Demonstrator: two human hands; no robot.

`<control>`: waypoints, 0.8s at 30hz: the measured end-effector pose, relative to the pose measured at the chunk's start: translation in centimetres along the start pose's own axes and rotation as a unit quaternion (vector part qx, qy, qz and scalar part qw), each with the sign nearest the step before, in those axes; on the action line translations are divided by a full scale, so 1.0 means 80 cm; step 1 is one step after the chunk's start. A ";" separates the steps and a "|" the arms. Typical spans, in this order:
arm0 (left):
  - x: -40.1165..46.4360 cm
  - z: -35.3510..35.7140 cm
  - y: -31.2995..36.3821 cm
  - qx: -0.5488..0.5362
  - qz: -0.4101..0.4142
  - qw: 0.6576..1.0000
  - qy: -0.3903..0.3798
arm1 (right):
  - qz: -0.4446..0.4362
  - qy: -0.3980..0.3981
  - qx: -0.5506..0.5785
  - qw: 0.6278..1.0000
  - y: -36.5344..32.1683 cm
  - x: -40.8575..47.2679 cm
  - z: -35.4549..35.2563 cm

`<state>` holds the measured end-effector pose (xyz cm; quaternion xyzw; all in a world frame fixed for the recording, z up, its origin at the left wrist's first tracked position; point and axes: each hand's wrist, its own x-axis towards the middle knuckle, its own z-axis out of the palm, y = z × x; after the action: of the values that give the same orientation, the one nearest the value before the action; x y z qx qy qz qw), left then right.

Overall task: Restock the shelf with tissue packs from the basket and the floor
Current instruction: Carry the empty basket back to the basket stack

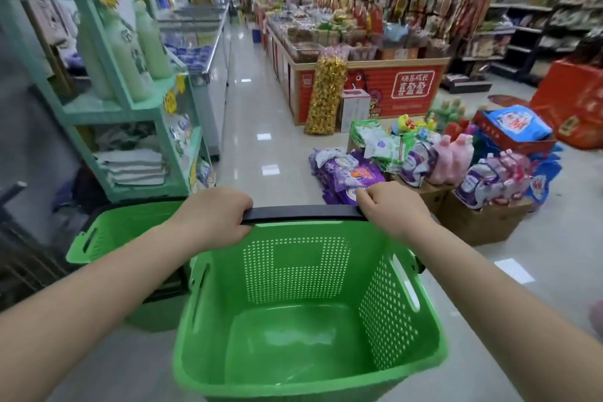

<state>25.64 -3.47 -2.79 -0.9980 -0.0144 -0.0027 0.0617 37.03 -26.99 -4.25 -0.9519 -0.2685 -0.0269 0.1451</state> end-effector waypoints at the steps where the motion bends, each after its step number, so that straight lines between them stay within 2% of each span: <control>1: 0.017 0.004 -0.011 -0.005 -0.005 1.000 -0.002 | 0.005 -0.002 -0.003 1.000 0.005 0.021 0.002; 14: 0.314 0.042 -0.169 -0.033 0.023 0.999 -0.033 | 0.032 -0.017 0.023 0.999 0.032 0.341 0.050; 24: 0.536 0.058 -0.226 0.036 0.013 0.998 -0.045 | 0.001 -0.055 0.076 0.996 0.101 0.566 0.103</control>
<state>67.96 16.25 -4.90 -0.9944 -0.0045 0.0435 0.0966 79.67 -8.36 -8.42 -0.9386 -0.2762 0.0465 0.2017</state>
